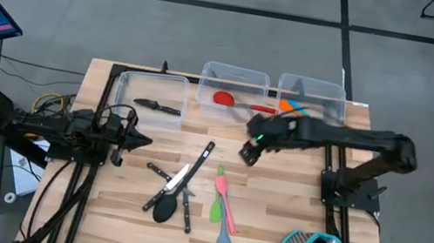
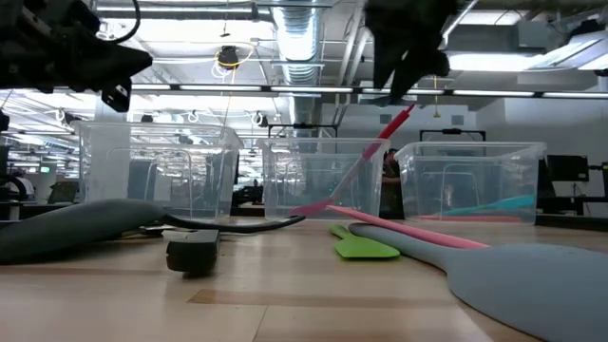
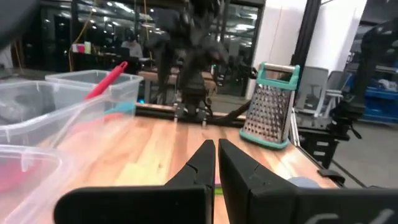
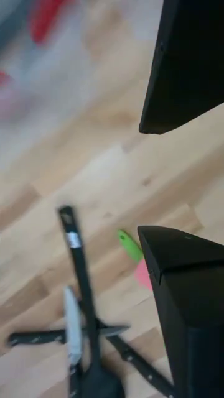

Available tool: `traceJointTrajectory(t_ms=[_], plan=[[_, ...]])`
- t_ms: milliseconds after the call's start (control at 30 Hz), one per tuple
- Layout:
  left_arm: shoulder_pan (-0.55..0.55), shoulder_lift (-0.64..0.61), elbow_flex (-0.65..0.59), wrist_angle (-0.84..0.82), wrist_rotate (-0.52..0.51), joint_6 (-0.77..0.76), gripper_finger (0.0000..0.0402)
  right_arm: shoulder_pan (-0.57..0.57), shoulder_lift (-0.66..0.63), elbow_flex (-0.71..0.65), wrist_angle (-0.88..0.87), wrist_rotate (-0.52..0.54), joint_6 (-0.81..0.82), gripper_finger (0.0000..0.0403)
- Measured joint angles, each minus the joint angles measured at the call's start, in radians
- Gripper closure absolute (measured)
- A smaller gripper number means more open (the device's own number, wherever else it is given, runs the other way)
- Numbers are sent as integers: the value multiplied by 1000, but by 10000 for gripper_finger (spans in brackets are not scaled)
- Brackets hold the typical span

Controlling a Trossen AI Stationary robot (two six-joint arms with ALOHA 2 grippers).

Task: Pick & Place Kitchen Items
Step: Put the pink spatula into the top right transparent bin

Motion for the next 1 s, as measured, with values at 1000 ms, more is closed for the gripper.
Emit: traceJointTrajectory(t_ms=[1000], plan=[[0,14,0,16,-117,50,400,251,352,0,272,-75,267,141]])
